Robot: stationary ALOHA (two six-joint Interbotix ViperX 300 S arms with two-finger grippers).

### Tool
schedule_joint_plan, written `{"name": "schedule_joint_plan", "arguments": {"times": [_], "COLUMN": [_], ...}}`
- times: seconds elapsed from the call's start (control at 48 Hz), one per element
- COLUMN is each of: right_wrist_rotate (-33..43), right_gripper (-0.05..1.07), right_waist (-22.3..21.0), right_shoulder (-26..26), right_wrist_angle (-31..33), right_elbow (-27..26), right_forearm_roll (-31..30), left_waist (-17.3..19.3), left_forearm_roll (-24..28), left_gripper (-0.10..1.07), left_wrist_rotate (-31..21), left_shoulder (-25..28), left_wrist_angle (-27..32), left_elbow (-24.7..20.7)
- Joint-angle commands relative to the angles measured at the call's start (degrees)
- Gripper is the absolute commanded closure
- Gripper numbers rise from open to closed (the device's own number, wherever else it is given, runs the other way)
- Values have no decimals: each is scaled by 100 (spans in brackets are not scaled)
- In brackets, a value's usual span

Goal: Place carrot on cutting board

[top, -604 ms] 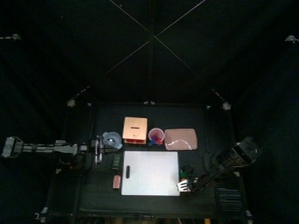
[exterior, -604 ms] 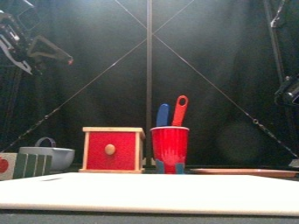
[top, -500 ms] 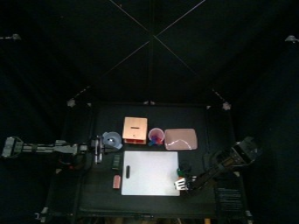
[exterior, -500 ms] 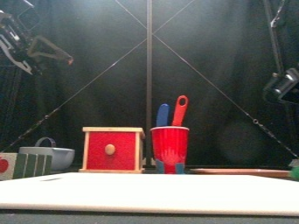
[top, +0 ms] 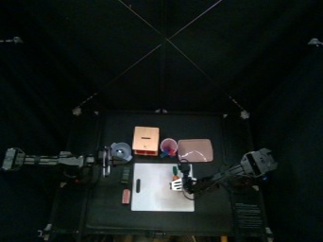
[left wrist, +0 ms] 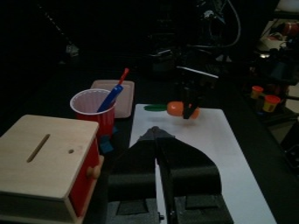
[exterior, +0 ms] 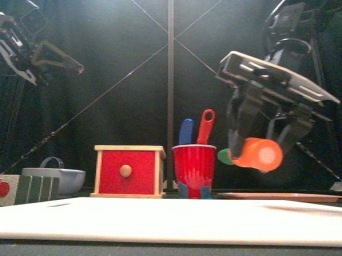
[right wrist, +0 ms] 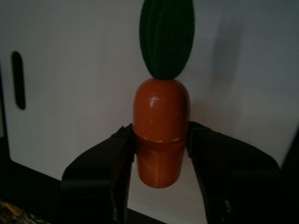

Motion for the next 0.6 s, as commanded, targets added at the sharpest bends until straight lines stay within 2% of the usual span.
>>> {"name": "schedule_joint_plan", "arguments": {"times": [0.0,0.229,0.583], "right_wrist_rotate": [-18,-35,-44], "right_gripper": [39,39,39], "right_waist": [-114,-299,-308], "right_shoulder": [79,642,1107], "right_wrist_angle": [-18,-18,88], "right_elbow": [-422,-1011,-1389], "right_forearm_roll": [-79,-149,510], "left_waist": [18,26,53], "left_forearm_roll": [18,9,18], "left_gripper": [69,69,69], "left_wrist_rotate": [0,0,0], "left_shoulder": [9,9,18], "left_wrist_angle": [-44,-35,0], "left_elbow": [-88,-79,-53]}}
